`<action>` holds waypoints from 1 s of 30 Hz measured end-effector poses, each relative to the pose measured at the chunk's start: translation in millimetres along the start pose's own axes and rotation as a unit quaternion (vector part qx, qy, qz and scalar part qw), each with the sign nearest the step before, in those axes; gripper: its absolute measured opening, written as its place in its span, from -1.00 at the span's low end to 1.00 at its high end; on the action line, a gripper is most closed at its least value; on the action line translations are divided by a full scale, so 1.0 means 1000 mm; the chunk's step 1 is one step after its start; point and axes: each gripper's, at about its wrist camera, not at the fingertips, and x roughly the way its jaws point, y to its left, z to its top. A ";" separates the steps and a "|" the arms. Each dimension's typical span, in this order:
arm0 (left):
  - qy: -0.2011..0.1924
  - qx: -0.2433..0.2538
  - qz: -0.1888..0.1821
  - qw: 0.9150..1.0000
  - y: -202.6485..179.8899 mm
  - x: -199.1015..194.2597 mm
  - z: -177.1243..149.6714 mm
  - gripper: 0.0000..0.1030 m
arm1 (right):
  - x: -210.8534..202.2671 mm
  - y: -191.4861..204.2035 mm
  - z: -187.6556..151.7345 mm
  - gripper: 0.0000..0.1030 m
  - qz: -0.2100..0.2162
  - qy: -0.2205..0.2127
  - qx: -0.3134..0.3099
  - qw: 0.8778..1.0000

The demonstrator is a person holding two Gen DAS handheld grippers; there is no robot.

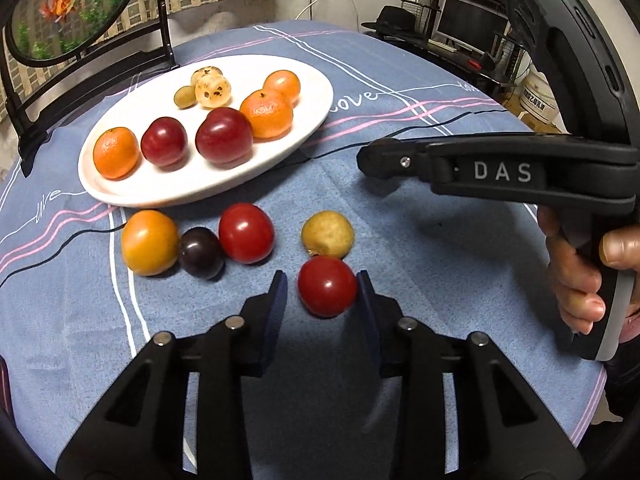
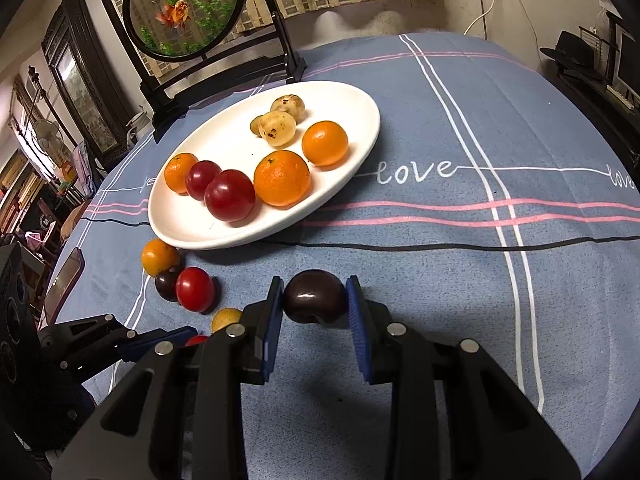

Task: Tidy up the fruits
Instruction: 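Carry both plums over the white plate and open both tools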

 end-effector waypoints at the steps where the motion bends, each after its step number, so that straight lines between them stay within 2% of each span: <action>1: 0.000 0.002 -0.001 1.000 0.000 0.001 0.000 -0.33 | 0.000 0.000 0.000 -0.39 0.000 0.001 0.000 1.000; 4: 0.002 0.005 -0.005 1.000 -0.002 0.001 -0.001 -0.42 | 0.000 0.001 0.000 -0.39 0.000 0.001 -0.003 1.000; 9: -0.001 -0.001 -0.010 1.000 0.000 -0.001 0.001 -0.43 | 0.000 0.001 0.000 -0.39 0.002 -0.003 -0.004 1.000; 15: -0.039 -0.032 -0.024 0.998 0.015 -0.025 0.004 -0.44 | 0.003 0.004 -0.002 -0.39 0.004 -0.001 -0.011 1.000; 21: -0.076 -0.083 -0.022 0.993 0.044 -0.041 0.016 -0.44 | -0.001 0.013 0.003 -0.38 0.017 -0.039 -0.016 0.999; 27: -0.119 -0.099 0.009 0.988 0.068 -0.042 0.049 -0.44 | 0.003 0.030 0.031 -0.38 0.012 -0.100 -0.028 0.995; 30: -0.136 -0.126 0.035 0.982 0.087 -0.034 0.072 -0.44 | 0.015 0.035 0.049 -0.38 0.010 -0.109 -0.023 0.994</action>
